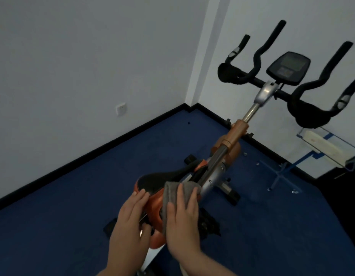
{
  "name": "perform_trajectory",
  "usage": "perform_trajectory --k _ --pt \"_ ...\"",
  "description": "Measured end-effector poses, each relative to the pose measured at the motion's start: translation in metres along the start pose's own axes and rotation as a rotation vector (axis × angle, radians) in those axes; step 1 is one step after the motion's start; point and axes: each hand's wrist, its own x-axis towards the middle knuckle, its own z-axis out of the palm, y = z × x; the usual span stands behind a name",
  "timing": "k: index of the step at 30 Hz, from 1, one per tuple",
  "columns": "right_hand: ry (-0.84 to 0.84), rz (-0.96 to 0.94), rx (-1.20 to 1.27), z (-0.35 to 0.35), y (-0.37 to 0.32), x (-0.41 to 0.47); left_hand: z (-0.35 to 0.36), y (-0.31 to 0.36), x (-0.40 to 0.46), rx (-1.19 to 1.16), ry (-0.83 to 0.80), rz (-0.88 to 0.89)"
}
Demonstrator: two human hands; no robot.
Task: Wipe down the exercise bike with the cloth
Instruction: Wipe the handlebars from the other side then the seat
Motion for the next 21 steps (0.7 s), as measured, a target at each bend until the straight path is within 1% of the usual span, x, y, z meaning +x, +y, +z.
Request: perform_trajectory --k 2,6,8,11,13,15,17,19,20,21 --pt "0.002 -0.004 0.053 0.000 0.004 0.004 0.006 0.004 -0.001 0.005 0.036 -0.020" --pt "0.041 0.093 0.178 -0.028 0.005 0.070 0.019 0.010 0.002 0.033 0.170 -0.048" --pt "0.072 0.072 0.162 -0.038 0.019 0.090 0.027 0.015 -0.002 0.014 0.223 -0.096" --pt "0.040 -0.117 0.051 -0.037 0.043 0.083 0.039 0.021 -0.003 -0.017 0.330 -0.167" --pt "0.013 -0.278 -0.096 -0.040 0.058 0.083 0.047 0.028 0.001 0.018 0.396 -0.187" --pt "0.028 -0.453 -0.286 -0.054 0.064 0.108 0.057 0.036 0.005 0.035 0.448 -0.234" --pt "0.020 -0.550 -0.410 -0.077 0.057 0.145 0.067 0.044 0.008 0.001 0.497 -0.295" --pt "-0.119 -0.596 -0.491 -0.095 0.049 0.173 0.075 0.050 0.010 -0.001 0.538 -0.335" --pt "-0.178 -0.646 -0.555 -0.099 0.050 0.178 0.080 0.053 0.011 0.002 0.553 -0.361" --pt "-0.196 -0.724 -0.604 -0.100 0.053 0.178 0.085 0.056 0.011 0.000 0.571 -0.391"
